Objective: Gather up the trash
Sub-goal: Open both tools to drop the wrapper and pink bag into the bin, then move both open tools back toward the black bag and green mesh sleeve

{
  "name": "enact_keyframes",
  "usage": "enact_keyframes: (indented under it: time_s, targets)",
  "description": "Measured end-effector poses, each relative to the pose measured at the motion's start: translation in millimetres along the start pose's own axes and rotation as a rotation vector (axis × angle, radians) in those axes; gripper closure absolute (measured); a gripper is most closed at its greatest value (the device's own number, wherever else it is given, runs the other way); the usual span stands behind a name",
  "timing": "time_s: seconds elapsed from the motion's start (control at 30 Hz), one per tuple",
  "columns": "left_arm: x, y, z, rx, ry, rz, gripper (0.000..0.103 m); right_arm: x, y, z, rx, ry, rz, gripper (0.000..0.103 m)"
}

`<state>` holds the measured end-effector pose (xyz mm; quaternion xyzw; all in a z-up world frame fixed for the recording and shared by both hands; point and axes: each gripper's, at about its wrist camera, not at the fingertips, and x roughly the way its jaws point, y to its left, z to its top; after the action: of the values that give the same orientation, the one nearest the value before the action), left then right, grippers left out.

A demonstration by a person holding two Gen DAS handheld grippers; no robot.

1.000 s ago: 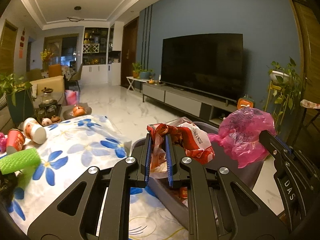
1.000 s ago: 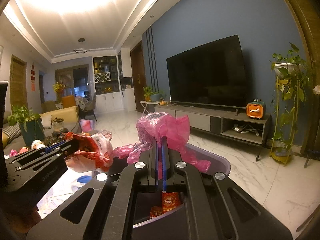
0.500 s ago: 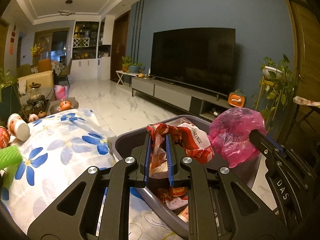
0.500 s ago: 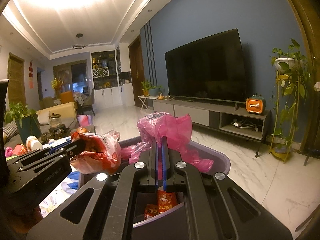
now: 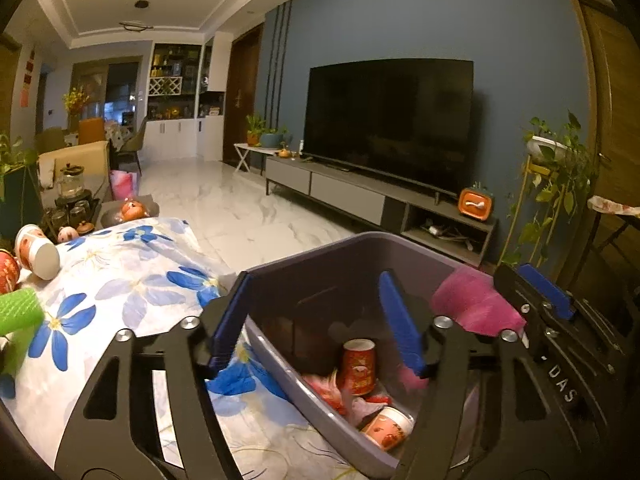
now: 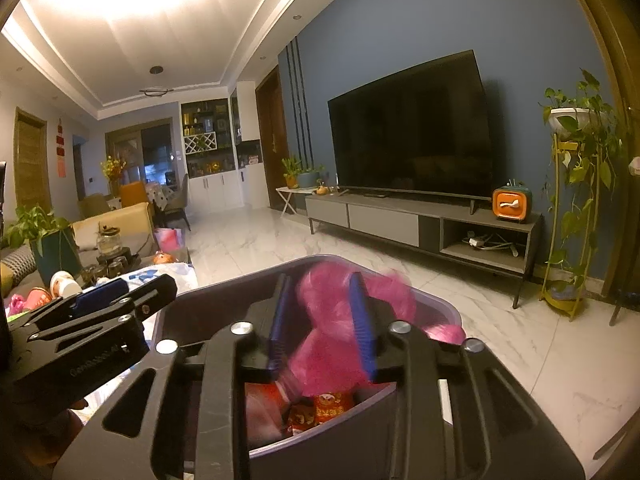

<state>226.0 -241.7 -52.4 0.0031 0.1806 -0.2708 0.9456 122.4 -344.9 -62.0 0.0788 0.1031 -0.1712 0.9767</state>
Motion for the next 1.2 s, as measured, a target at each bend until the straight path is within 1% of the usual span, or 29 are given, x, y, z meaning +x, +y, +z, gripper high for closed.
enact_keyframes:
  time_s: [0.13,0.2,0.27,0.4,0.43,0.5,0.6,0.67,0.8,0.83,0.97,1.2]
  targets:
    - [-7,11,0,-0.033,-0.008,0.034,0.028,-2,0,1,-0.004,-0.007,-0.004,0.069]
    - [-11,16,-1,-0.043,-0.01,0.052,0.025,-4,0,2,-0.005,-0.012,-0.003,0.064]
    - [-17,22,-3,-0.054,-0.009,0.072,0.023,-6,0,2,-0.007,-0.019,-0.005,0.062]
    - [-33,33,-7,-0.06,-0.012,0.124,0.018,-15,3,3,-0.007,-0.032,0.0,0.046]
    - [-38,36,-8,-0.061,-0.013,0.134,0.017,-16,4,3,-0.007,-0.034,0.003,0.044]
    - [-50,44,-12,-0.063,-0.019,0.169,0.016,-21,8,3,-0.009,-0.037,0.014,0.034]
    - [-68,56,-18,-0.068,-0.029,0.224,0.015,-28,16,1,-0.013,-0.038,0.033,0.028]
    - [-83,70,-21,-0.084,-0.037,0.276,0.015,-31,22,1,-0.012,-0.028,0.05,0.026]
    - [-114,99,-29,-0.119,-0.053,0.38,0.014,-39,44,-1,-0.03,-0.019,0.102,0.025]
    - [-124,108,-31,-0.121,-0.057,0.42,0.014,-41,48,-1,-0.034,-0.018,0.115,0.025]
    - [-156,140,-42,-0.133,-0.06,0.54,0.014,-51,75,-1,-0.061,-0.015,0.18,0.025]
    - [-211,200,-61,-0.233,-0.055,0.683,0.014,-62,130,-8,-0.104,0.003,0.315,0.024]
